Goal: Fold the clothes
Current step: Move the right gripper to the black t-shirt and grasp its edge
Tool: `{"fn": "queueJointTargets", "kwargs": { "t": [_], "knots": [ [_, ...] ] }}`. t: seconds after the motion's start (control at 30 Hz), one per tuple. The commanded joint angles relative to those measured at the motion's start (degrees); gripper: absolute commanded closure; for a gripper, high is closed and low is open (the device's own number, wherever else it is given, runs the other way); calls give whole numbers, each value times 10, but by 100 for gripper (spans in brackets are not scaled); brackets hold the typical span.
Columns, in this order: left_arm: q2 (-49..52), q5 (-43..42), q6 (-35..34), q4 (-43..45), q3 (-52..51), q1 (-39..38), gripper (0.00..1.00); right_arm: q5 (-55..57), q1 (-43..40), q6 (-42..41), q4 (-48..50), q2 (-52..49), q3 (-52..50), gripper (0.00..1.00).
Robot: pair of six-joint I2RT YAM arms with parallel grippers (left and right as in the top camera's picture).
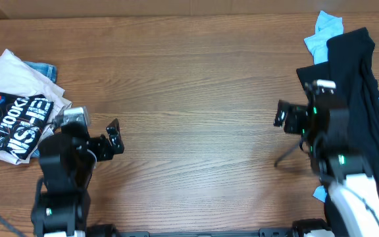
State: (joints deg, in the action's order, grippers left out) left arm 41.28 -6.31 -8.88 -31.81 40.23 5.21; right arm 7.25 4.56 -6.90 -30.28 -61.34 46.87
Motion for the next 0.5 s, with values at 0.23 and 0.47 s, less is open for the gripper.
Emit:
{"fn": "queueJointTargets", "kwargs": {
  "t": [0.23, 0.47],
  "knots": [
    [103, -60, -2, -33, 55, -4, 0, -22, -52, -7, 3, -174, 83, 0],
    [106, -60, -2, -26, 55, -4, 0, 12, -125, -123, -63, -195, 83, 0]
  ]
}}
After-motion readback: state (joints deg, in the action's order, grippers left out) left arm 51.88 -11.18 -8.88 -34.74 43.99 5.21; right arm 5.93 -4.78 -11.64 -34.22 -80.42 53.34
